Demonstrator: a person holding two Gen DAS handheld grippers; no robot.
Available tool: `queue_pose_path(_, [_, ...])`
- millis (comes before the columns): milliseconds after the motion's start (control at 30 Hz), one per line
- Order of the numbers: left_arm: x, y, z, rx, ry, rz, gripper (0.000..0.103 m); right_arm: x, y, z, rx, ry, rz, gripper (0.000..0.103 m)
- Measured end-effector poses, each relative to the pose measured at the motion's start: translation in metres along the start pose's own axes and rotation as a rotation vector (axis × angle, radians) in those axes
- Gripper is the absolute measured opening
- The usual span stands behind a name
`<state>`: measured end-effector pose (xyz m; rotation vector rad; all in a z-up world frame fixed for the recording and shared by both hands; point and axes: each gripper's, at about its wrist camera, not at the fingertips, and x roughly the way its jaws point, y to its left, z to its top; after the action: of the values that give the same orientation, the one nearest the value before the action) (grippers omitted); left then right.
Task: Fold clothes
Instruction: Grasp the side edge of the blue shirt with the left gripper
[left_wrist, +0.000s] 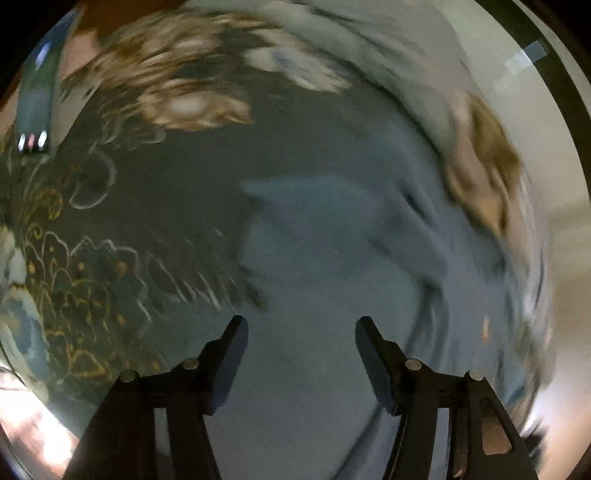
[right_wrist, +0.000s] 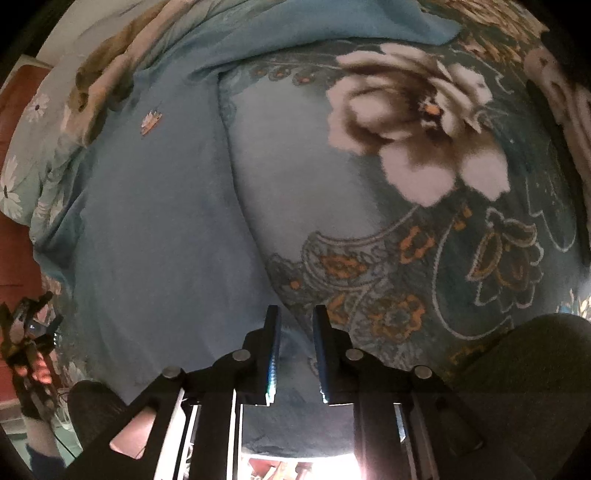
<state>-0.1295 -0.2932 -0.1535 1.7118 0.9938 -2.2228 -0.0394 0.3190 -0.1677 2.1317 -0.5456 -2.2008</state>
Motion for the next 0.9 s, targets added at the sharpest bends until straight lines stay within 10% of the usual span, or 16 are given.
queue_pose_path(133, [0.012, 0.03, 0.027, -0.134, -0.047, -0.015, 0.064, 0.001, 0.009, 0.014, -0.005, 0.007, -0.022, 0.027])
queue_pose_path(533, [0.07, -0.031, 0.043, 0.079, -0.02, 0.095, 0.07, 0.016, 0.045, 0.035, -0.05, 0.045, -0.073, 0.027])
queue_pose_path(633, [0.067, -0.035, 0.036, 0.086, -0.052, 0.088, 0.043, 0.022, 0.053, 0.035, -0.067, 0.059, -0.078, 0.027])
queue_pose_path(700, [0.065, -0.036, 0.033, 0.079, -0.058, 0.052, 0.003, 0.023, 0.059, 0.035, -0.079, 0.061, -0.08, 0.027])
queue_pose_path(900, [0.007, -0.023, 0.06, 0.0, -0.23, -0.055, 0.003, 0.018, 0.061, 0.039, -0.083, 0.041, -0.069, 0.027])
